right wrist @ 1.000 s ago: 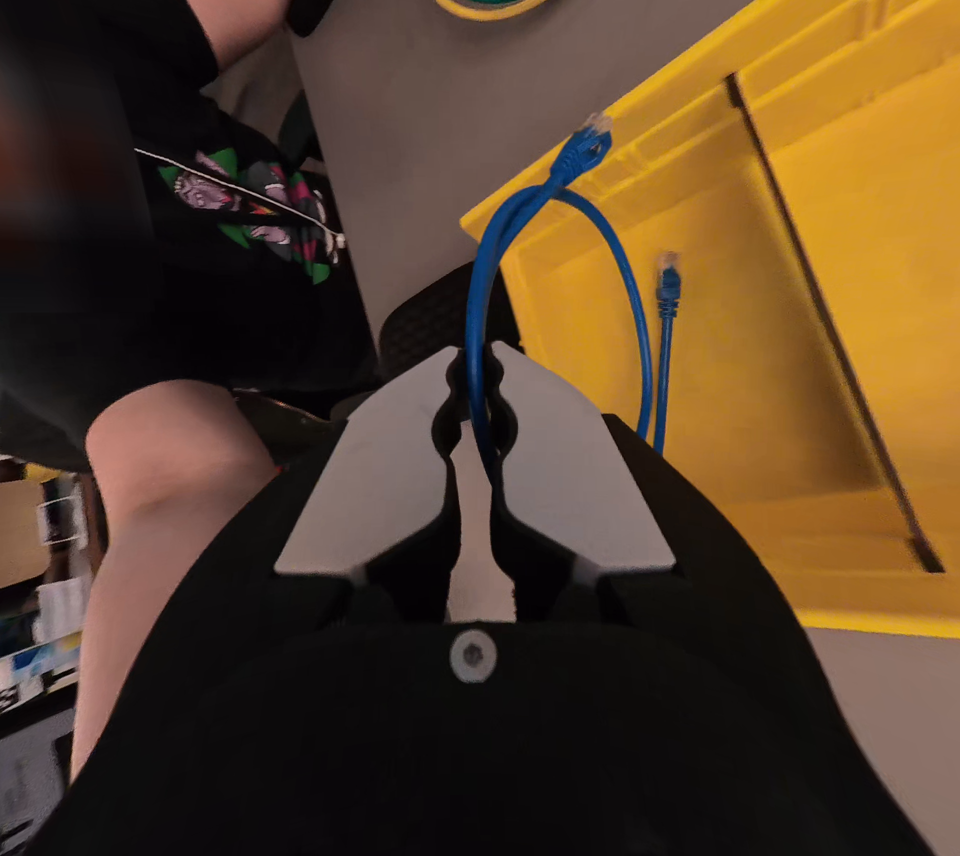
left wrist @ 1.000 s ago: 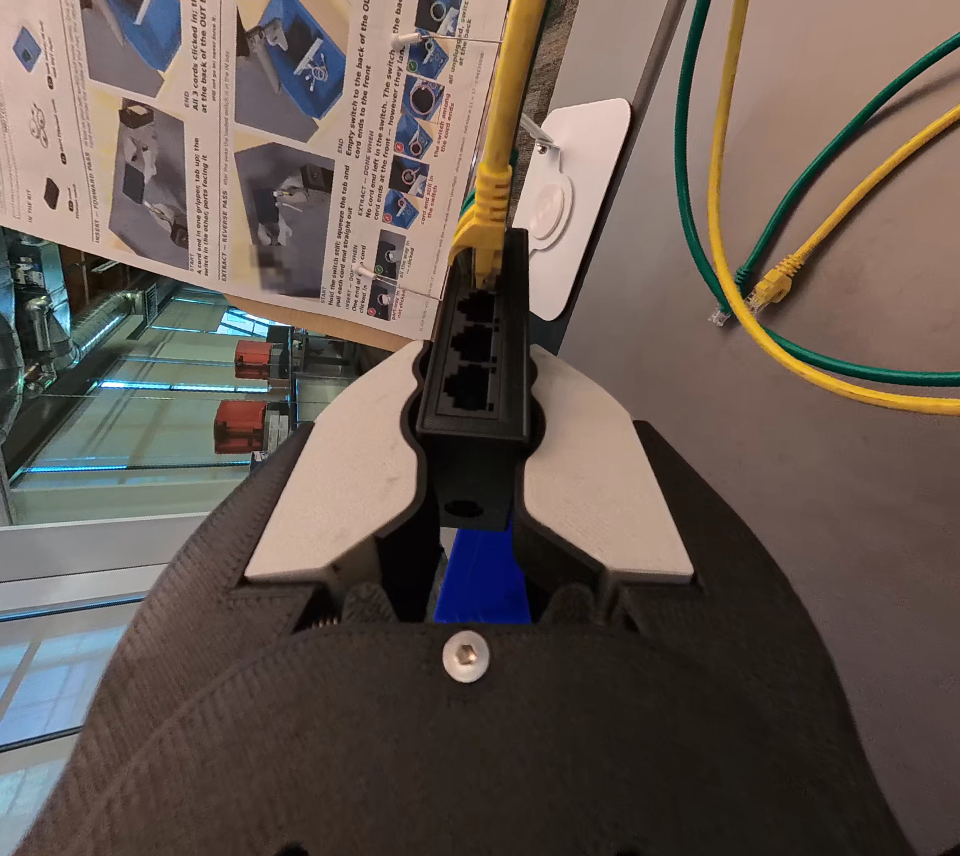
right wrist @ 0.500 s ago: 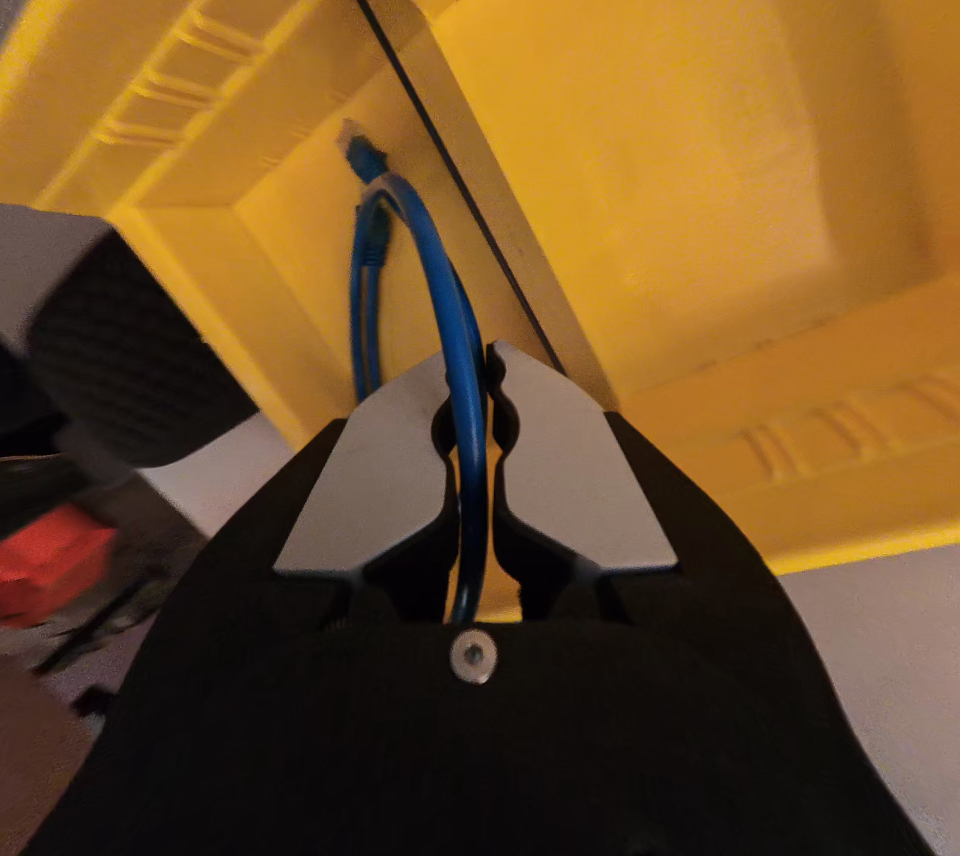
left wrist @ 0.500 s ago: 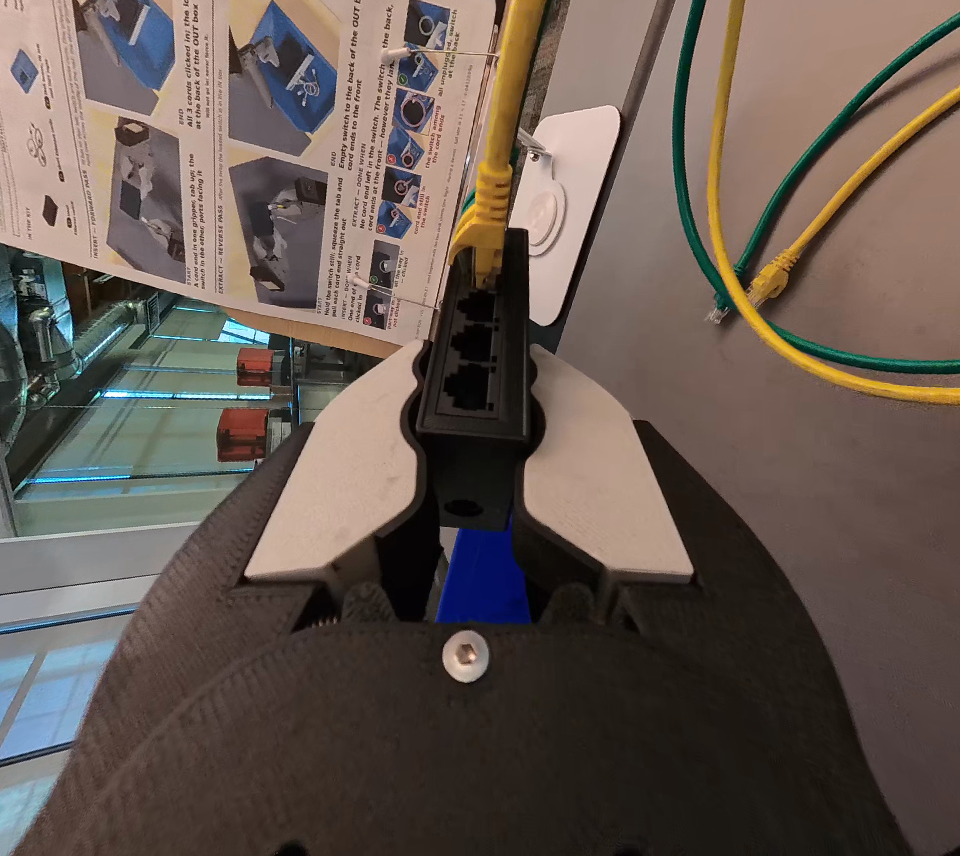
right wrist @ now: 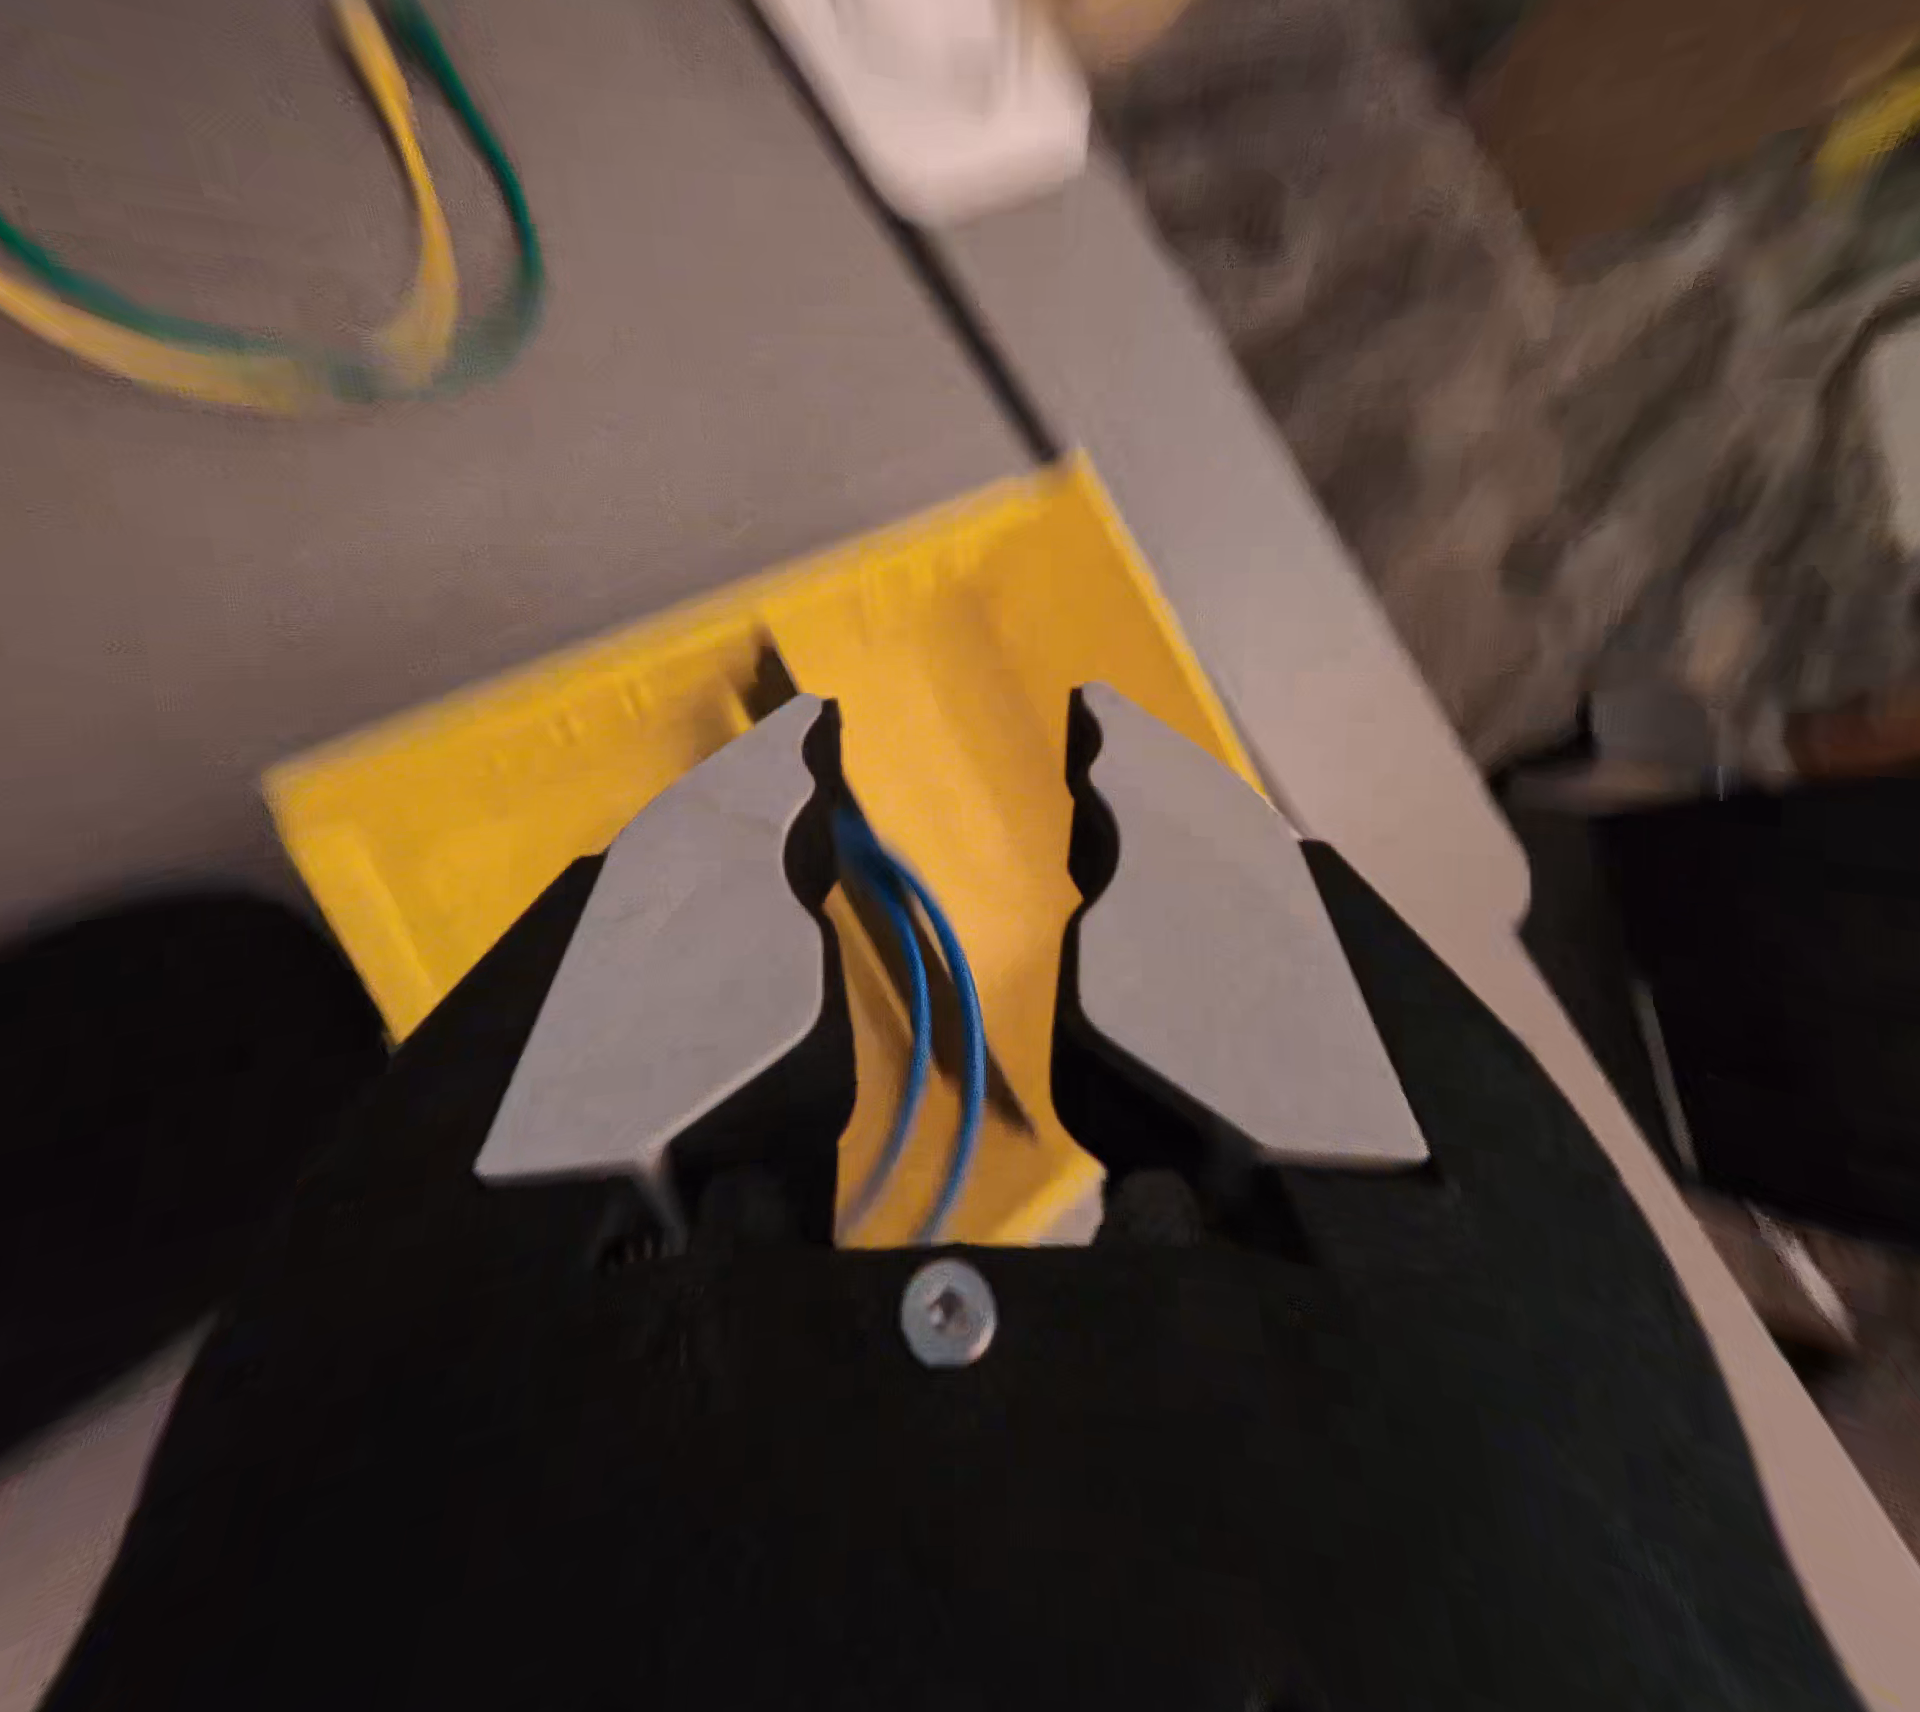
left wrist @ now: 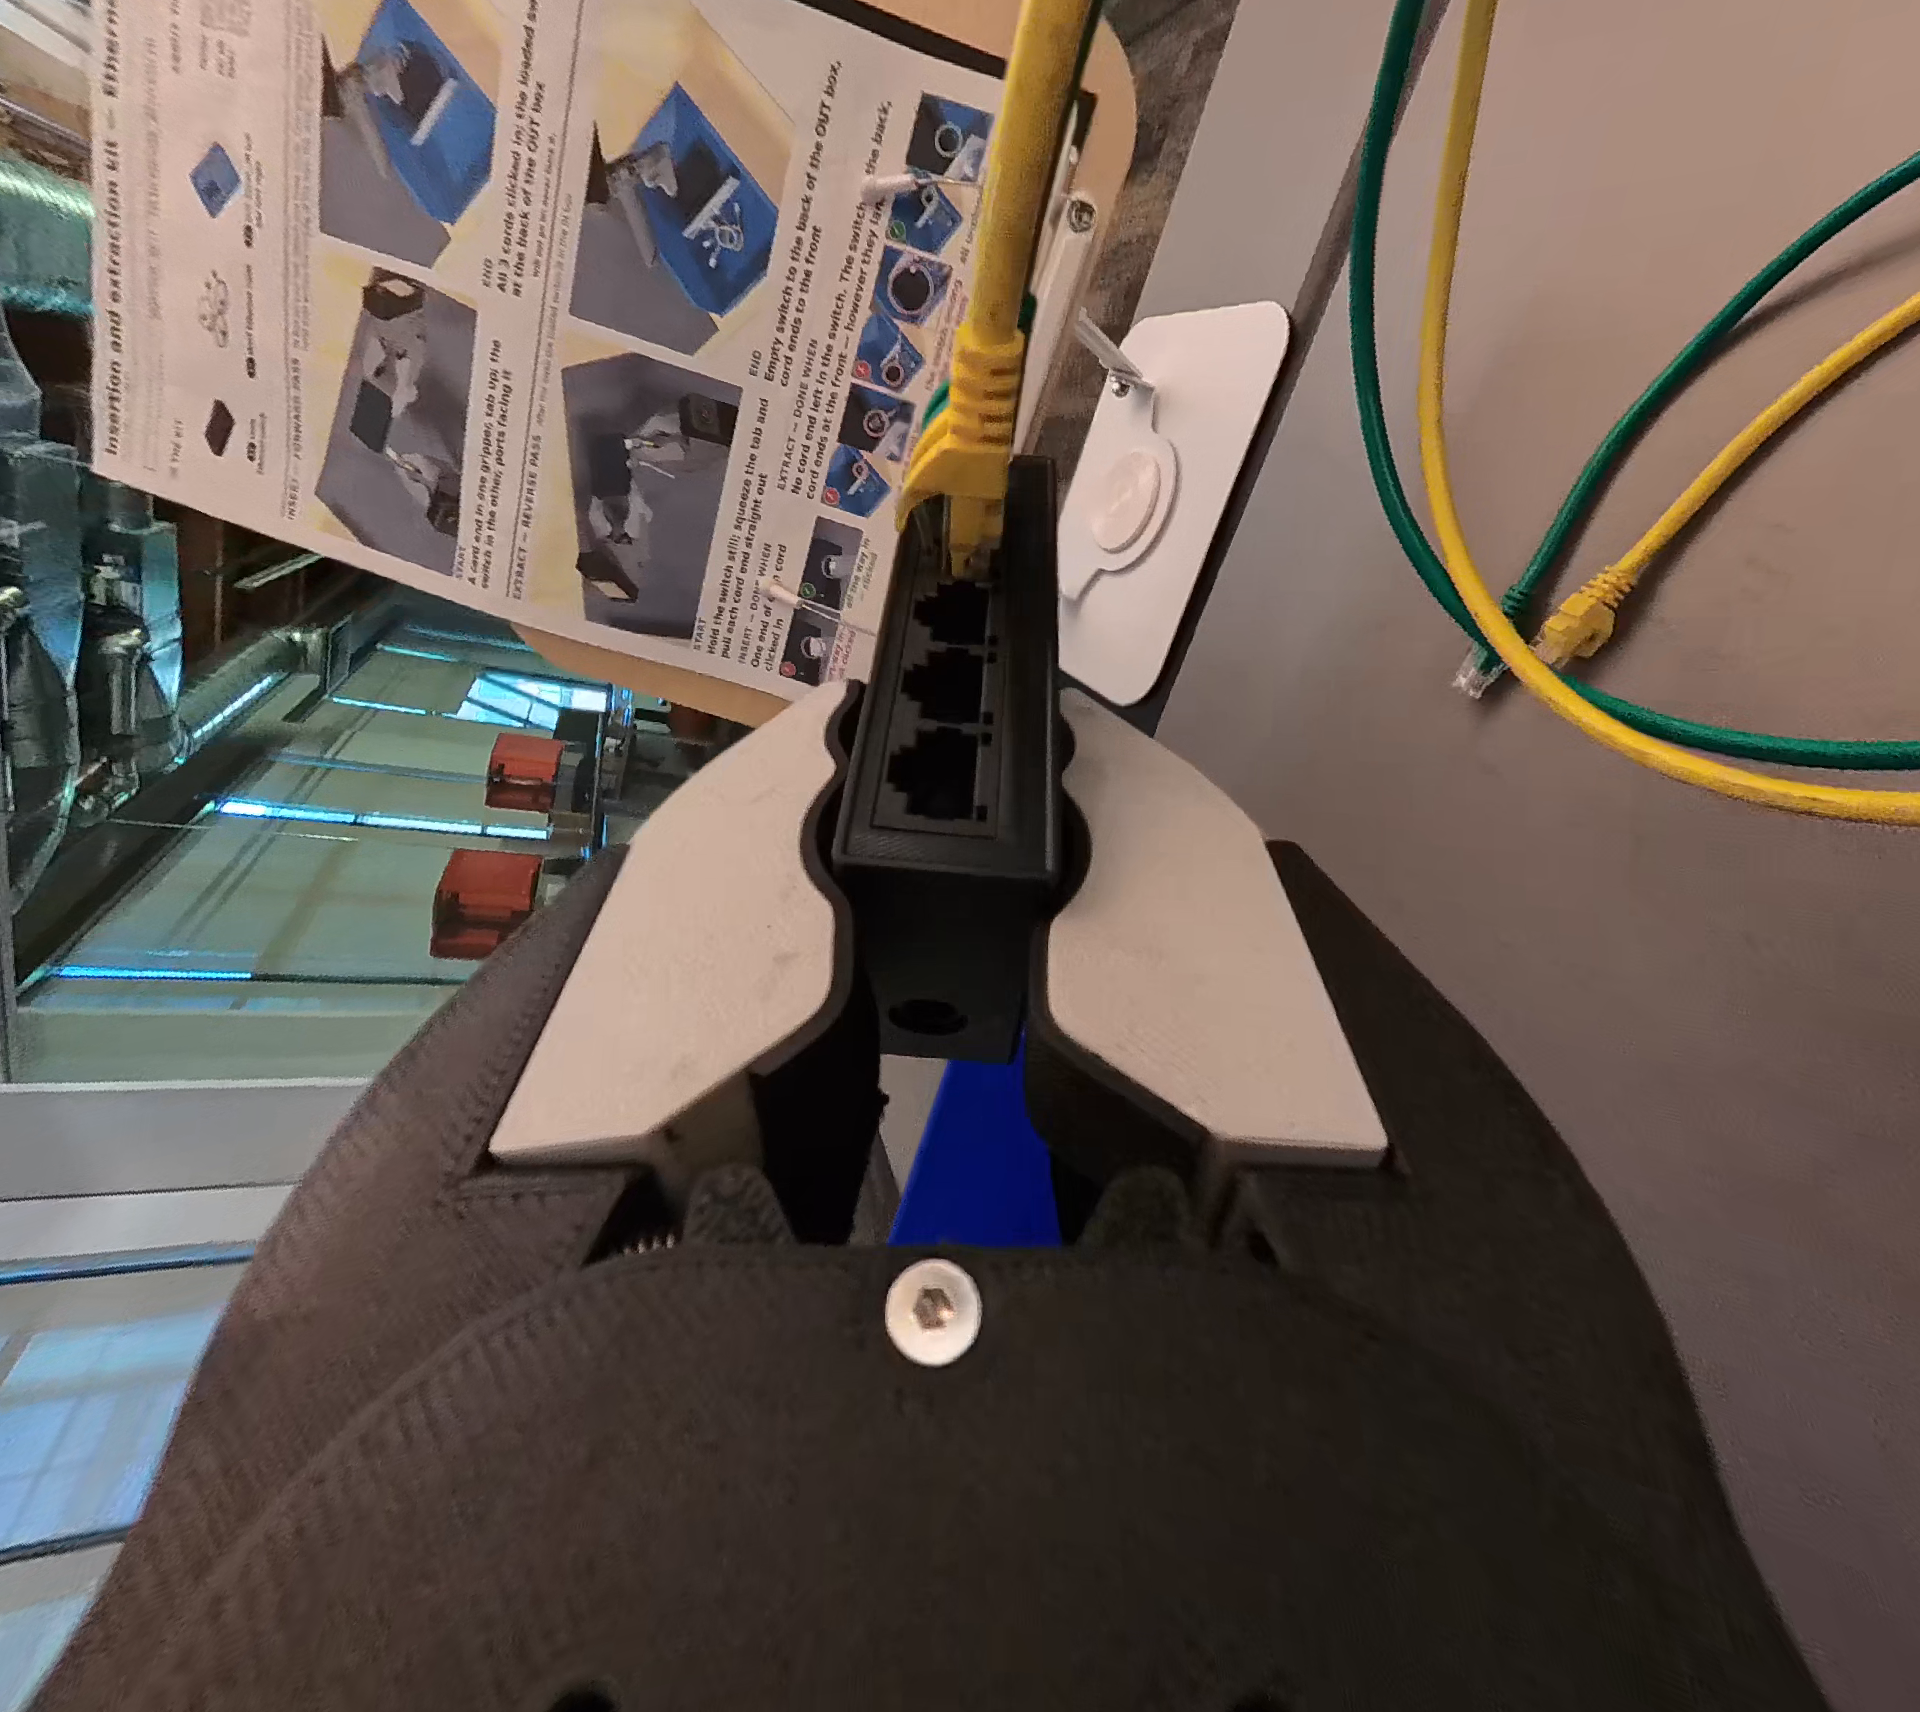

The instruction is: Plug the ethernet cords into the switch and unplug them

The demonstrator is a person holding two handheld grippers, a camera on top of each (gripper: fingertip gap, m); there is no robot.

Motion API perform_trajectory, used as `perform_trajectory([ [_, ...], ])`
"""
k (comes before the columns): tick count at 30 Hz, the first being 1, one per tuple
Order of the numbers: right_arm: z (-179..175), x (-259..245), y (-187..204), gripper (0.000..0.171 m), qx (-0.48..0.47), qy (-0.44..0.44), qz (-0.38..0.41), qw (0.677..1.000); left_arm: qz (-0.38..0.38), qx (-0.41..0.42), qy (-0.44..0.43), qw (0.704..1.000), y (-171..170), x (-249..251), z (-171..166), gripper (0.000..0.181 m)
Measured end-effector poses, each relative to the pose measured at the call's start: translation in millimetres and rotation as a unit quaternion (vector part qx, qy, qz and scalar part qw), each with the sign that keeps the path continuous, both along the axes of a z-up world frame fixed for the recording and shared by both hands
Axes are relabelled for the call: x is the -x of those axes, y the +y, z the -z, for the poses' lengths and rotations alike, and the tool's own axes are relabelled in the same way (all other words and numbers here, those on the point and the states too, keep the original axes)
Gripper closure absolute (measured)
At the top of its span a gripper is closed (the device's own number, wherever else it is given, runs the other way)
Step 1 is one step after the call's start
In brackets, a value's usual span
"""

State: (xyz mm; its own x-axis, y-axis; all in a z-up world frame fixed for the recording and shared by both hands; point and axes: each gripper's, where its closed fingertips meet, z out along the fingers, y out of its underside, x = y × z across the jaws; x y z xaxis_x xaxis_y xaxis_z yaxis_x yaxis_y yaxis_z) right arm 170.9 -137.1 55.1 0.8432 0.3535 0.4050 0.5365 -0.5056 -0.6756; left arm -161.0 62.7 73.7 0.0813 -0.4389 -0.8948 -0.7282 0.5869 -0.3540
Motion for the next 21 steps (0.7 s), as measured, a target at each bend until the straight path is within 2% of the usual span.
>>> perform_trajectory([
  [1,-24,23,5,0.123,-0.072,0.034,-0.027,0.996,0.008,-0.002,-0.005,1.000,-1,-1,-1,0.151],
  [3,-64,73,9,0.115,-0.194,0.080,-0.091,0.973,0.028,-0.008,-0.015,0.999,-5,-4,-5,0.151],
  [5,-88,121,13,0.114,-0.285,0.058,-0.139,0.947,0.045,-0.022,-0.027,0.998,-9,-6,-9,0.151],
  [9,-98,233,26,0.121,-0.360,-0.091,-0.250,0.894,0.079,-0.049,-0.034,0.995,-20,-11,-14,0.151],
  [12,-82,297,39,0.130,-0.351,-0.191,-0.320,0.859,0.095,-0.075,-0.021,0.992,-30,-17,-10,0.151],
  [16,-53,318,73,0.132,-0.316,-0.253,-0.313,0.859,0.090,-0.099,0.005,0.991,-37,-27,-2,0.151],
  [21,-26,290,102,0.142,-0.282,-0.296,-0.273,0.871,0.094,-0.114,0.030,0.989,-46,-37,9,0.151],
])
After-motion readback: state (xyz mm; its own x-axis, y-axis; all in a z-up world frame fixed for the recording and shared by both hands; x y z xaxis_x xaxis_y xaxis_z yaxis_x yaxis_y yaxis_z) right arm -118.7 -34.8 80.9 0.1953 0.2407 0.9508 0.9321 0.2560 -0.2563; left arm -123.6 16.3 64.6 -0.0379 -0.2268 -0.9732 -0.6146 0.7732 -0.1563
